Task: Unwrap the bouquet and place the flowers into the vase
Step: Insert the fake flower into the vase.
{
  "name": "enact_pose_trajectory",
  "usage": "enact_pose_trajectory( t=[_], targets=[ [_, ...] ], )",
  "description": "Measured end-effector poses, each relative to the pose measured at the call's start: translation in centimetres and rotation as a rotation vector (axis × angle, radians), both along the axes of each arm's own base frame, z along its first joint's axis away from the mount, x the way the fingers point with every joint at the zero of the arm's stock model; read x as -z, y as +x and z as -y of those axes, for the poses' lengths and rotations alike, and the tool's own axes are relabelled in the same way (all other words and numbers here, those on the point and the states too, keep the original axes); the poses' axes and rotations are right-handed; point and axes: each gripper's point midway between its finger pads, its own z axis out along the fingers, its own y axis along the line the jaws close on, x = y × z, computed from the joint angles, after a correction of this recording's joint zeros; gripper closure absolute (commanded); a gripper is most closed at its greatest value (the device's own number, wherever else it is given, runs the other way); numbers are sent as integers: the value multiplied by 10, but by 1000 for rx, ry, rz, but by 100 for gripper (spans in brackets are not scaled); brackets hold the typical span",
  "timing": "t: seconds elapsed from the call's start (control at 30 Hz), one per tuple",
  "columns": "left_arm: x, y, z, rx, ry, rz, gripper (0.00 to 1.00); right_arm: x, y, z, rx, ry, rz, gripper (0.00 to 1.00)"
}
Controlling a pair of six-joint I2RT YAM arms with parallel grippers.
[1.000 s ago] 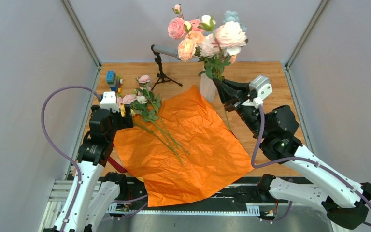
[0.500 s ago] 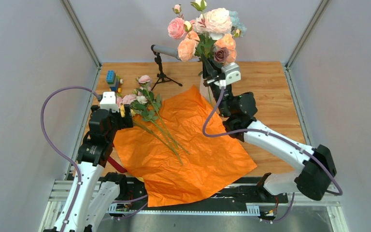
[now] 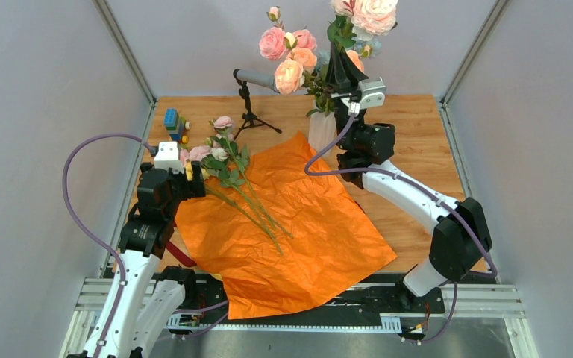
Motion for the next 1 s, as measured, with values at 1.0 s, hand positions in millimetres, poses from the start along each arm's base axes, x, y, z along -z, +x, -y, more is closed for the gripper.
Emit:
enact_pose_trajectory(
  t=[1.0],
  targets=[
    [2, 1, -1, -7, 4, -6, 0, 6, 25, -9, 55, -38, 128, 100]
  ],
)
